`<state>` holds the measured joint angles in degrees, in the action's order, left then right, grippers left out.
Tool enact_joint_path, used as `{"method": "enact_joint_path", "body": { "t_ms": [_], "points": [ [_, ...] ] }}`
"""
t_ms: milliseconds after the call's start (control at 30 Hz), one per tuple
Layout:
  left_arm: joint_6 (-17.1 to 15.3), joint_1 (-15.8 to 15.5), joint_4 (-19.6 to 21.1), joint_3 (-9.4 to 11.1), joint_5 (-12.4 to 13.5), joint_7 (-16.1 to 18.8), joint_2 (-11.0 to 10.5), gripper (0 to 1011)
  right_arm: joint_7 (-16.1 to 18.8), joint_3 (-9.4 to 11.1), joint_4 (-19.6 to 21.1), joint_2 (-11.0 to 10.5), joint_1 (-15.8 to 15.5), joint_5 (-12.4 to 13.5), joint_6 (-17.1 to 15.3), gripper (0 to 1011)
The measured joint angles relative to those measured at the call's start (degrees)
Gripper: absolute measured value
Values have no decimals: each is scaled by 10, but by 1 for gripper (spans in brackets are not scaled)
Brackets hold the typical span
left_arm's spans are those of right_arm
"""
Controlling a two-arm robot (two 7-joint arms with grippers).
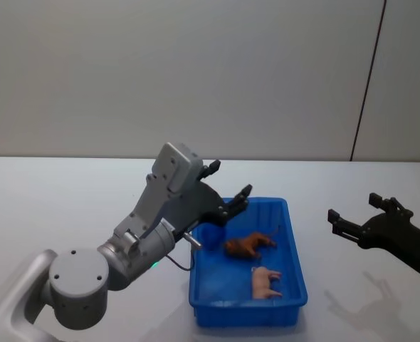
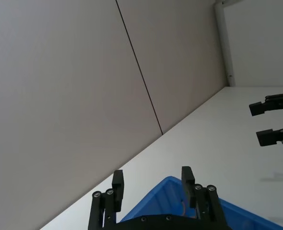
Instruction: Pick up the two dolls from the table and place them into the box.
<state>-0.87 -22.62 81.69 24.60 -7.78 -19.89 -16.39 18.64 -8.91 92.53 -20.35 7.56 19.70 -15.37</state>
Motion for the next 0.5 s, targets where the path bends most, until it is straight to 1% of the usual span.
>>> {"method": "enact_joint_path", "body": {
  "t_ms": [33, 67, 133, 167, 200, 267, 367, 500],
  "points": [
    [2, 0, 0, 0, -1, 0, 1, 734, 0, 0, 0, 0, 0, 0, 0, 1001],
    [5, -1, 0, 1, -3, 0, 2, 778, 0, 0, 0, 0, 0, 0, 0, 1001],
    [7, -1, 0, 1, -4, 0, 3, 835, 0, 0, 0, 0, 0, 0, 0, 1001],
    [10, -1, 0, 2, -6, 0, 3, 884, 0, 0, 0, 0, 0, 0, 0, 1001],
    [10, -1, 0, 2, -6, 0, 3, 884, 0, 0, 0, 0, 0, 0, 0, 1001],
    [14, 0, 2, 2, -9, 1, 4, 968, 0, 0, 0, 0, 0, 0, 0, 1001],
    [17, 0, 3, 2, -11, 2, 5, 1003, 0, 0, 0, 0, 0, 0, 0, 1001],
    [21, 1, 5, 2, -14, 4, 5, 1003, 0, 0, 0, 0, 0, 0, 0, 1001]
  ]
}}
